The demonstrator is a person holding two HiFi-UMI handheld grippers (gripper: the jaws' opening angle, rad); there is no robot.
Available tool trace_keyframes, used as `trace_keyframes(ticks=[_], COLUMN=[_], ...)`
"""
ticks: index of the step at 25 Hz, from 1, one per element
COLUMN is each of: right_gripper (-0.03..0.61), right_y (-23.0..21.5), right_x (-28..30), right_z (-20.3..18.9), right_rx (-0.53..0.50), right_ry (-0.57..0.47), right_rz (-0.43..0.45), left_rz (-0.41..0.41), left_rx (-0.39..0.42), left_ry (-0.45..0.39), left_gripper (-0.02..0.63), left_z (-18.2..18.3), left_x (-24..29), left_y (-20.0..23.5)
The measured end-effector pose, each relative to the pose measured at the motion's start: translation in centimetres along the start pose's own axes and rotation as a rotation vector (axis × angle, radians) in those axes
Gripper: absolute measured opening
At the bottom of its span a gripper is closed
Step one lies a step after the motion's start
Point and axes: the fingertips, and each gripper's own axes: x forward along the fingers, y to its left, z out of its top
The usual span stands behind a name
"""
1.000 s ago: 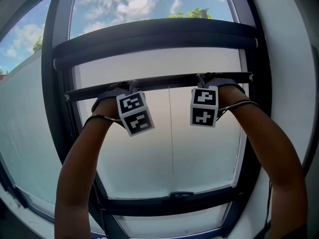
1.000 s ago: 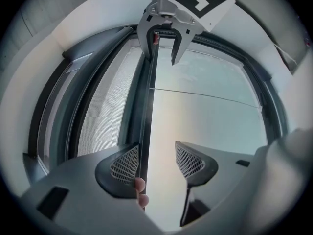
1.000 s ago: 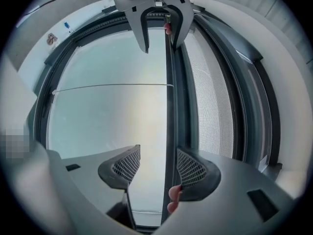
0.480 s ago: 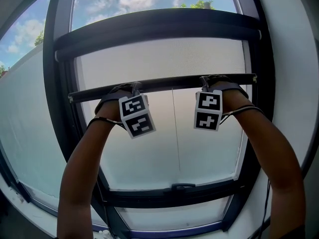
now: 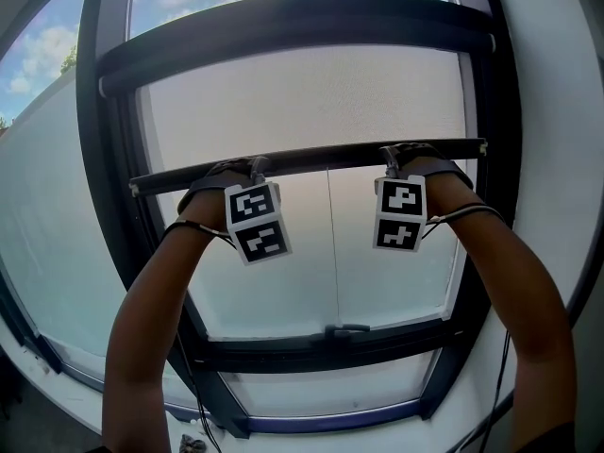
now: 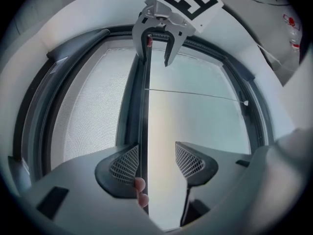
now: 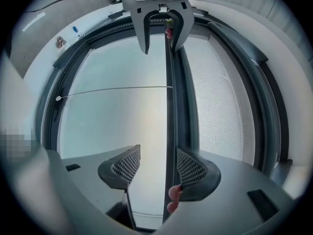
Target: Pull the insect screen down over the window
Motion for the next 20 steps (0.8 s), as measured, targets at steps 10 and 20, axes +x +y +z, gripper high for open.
trace_keyframes(ticks=[10, 20], right_gripper=[0.236, 0.236], right_y=[5.6, 7.5], right_x=[0.2, -0.5], right_z=[0.7, 0.6], right_rx=[0.037, 0.07], right_ry=[-0.01, -0.002], right_rz=[0.045, 0.084], left_rz=[-0.073, -0.145], left_rx=[0.002, -0.027], left_ry=[-0.029, -0.062], left_gripper=[0.235, 0.235], left_z=[-0.4, 0.0], left_x=[0.7, 0.0], left_y=[-5.8, -7.8])
